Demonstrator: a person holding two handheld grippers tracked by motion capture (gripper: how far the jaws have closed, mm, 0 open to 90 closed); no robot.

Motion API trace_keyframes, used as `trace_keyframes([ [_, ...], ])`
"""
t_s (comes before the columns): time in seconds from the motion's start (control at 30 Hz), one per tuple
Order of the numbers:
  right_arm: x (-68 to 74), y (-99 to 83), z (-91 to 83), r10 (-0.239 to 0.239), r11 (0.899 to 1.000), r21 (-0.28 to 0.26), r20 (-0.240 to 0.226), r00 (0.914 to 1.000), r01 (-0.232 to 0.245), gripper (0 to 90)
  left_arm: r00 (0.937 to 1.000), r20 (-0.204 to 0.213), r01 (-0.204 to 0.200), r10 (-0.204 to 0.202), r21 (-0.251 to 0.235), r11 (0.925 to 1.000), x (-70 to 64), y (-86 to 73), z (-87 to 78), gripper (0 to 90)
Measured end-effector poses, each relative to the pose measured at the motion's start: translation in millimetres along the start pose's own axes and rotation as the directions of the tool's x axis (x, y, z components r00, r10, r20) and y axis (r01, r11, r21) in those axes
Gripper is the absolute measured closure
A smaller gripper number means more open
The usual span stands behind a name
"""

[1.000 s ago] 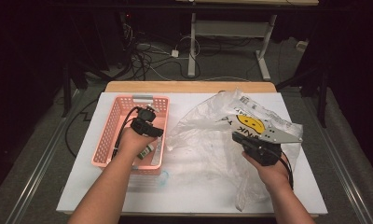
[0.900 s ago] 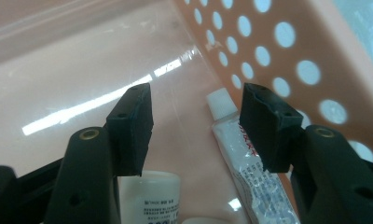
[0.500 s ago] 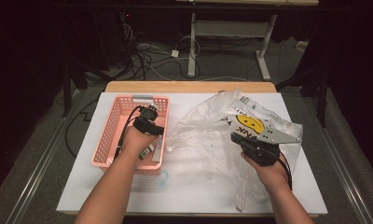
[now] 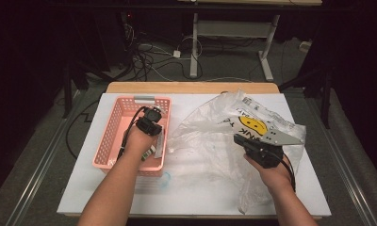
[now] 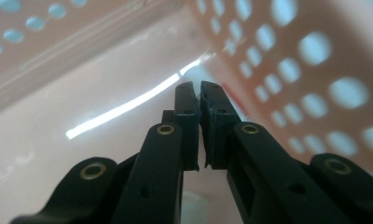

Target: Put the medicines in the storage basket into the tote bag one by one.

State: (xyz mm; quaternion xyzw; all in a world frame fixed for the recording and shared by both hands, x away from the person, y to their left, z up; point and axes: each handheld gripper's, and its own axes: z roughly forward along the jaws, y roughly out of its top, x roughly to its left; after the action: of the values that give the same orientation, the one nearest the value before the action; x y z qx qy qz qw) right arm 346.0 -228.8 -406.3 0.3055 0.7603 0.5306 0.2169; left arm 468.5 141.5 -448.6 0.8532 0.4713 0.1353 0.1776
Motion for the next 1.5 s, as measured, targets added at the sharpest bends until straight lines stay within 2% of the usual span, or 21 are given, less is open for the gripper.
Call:
trace_keyframes([
  [0.13, -0.2, -0.3, -0.2, 0.002, 1.000, 0.001, 0.001, 1.0000, -0.002, 90.0, 0.9999, 0.010, 0.004, -0.004, -0.019, 0.9998, 1.1, -1.3, -4.0, 85.7],
  [0.17, -0.6, -0.5, -0.1, 0.000, 1.000, 0.001, 0.001, 1.0000, 0.000, 90.0, 0.9998, 0.018, 0.005, -0.005, -0.030, 0.9995, 0.7, -0.9, -5.8, 87.5],
  [0.2, -0.6, -0.6, -0.1, 0.002, 1.000, 0.002, 0.001, 1.0000, -0.002, 90.0, 0.9990, 0.043, 0.016, -0.014, -0.045, 0.9988, 0.9, -0.4, -8.3, 87.5],
  [0.23, -0.9, -0.9, 0.0, -0.001, 1.000, 0.003, 0.001, 1.0000, 0.001, 90.0, 0.9950, 0.092, 0.046, -0.040, -0.061, 0.9971, 1.3, -0.1, -10.6, 87.7],
  [0.27, -0.5, -1.1, 0.2, 0.000, 1.000, 0.005, 0.000, 1.0000, 0.000, 90.0, 0.9919, 0.119, 0.052, -0.045, -0.059, 0.9969, 1.5, 0.0, -11.5, 87.9],
  [0.33, -0.1, -1.2, 0.0, -0.002, 1.000, 0.007, -0.001, 1.0000, 0.002, 90.0, 0.9849, 0.168, 0.048, -0.042, -0.029, 0.9984, 0.4, -0.3, -10.5, 88.0],
  [0.37, 0.3, -1.1, -0.1, -0.003, 1.000, 0.007, -0.002, 1.0000, 0.003, 90.0, 0.9771, 0.207, 0.050, -0.048, -0.004, 0.9987, 0.4, -0.8, -8.3, 88.0],
  [0.43, 0.5, -1.0, -0.2, -0.002, 1.000, 0.006, -0.002, 1.0000, 0.002, 90.0, 0.9686, 0.245, 0.040, -0.043, 0.018, 0.9991, -1.1, -1.0, -6.0, 88.0],
  [0.47, 0.7, -1.0, -0.4, -0.001, 1.000, 0.005, -0.001, 1.0000, 0.001, 90.0, 0.9705, 0.237, 0.036, -0.041, 0.023, 0.9991, -2.1, -0.3, -6.3, 88.0],
  [0.6, 1.0, -1.0, -0.5, -0.002, 1.000, 0.006, -0.002, 1.0000, 0.002, 90.0, 0.9691, 0.244, 0.032, -0.038, 0.029, 0.9991, -1.9, -0.6, -6.6, 88.0],
  [0.7, 1.4, -1.0, 0.1, -0.001, 1.000, 0.007, -0.002, 1.0000, 0.001, 90.0, 0.9722, 0.233, 0.017, -0.023, 0.031, 0.9994, -3.0, -0.8, -7.1, 88.1],
  [0.77, 1.4, -1.4, 0.6, -0.002, 1.000, 0.009, -0.002, 1.0000, 0.002, 90.0, 0.9810, 0.194, -0.011, 0.005, 0.028, 0.9995, -7.0, -0.5, -7.6, 88.2],
  [0.83, 1.5, -1.6, 0.7, -0.004, 1.000, 0.009, -0.002, 1.0000, 0.004, 90.0, 0.9844, 0.175, -0.021, 0.016, 0.026, 0.9994, -9.4, -0.3, -7.7, 88.2],
  [0.87, 1.5, -1.6, 0.6, -0.004, 1.000, 0.009, -0.002, 1.0000, 0.004, 90.0, 0.9879, 0.153, -0.027, 0.023, 0.029, 0.9992, -10.1, -0.2, -7.9, 88.3],
  [1.03, 1.5, -1.1, -1.0, -0.002, 1.000, 0.006, 0.000, 1.0000, 0.002, 90.0, 0.9919, 0.120, -0.046, 0.040, 0.042, 0.9981, -9.0, -1.7, -9.3, 88.3],
  [1.13, 1.3, -0.9, -1.3, -0.001, 1.000, 0.005, 0.001, 1.0000, 0.001, 90.0, 0.9951, 0.081, -0.061, 0.056, 0.057, 0.9965, -8.5, -2.8, -10.6, 88.3],
  [1.2, 1.2, -0.9, -1.3, -0.003, 1.000, 0.005, 0.001, 1.0000, 0.003, 90.0, 0.9975, 0.052, -0.052, 0.048, 0.068, 0.9964, -6.6, -4.1, -11.2, 88.3],
  [1.3, 1.4, -0.5, -1.5, -0.005, 1.000, 0.003, 0.002, 1.0000, 0.005, 90.0, 0.9985, 0.043, -0.037, 0.035, 0.063, 0.9973, -2.5, -5.8, -12.9, 88.2],
  [1.43, 0.9, -0.5, -1.3, -0.004, 1.000, 0.003, 0.002, 1.0000, 0.004, 90.0, 0.9978, 0.066, -0.011, 0.011, 0.000, 0.9999, 0.2, -4.3, -20.7, 88.1],
  [1.5, 1.1, -0.5, -0.9, -0.004, 1.000, 0.004, 0.002, 1.0000, 0.004, 90.0, 0.9971, 0.074, 0.020, -0.017, -0.035, 0.9992, 1.4, -3.3, -23.0, 87.8],
])
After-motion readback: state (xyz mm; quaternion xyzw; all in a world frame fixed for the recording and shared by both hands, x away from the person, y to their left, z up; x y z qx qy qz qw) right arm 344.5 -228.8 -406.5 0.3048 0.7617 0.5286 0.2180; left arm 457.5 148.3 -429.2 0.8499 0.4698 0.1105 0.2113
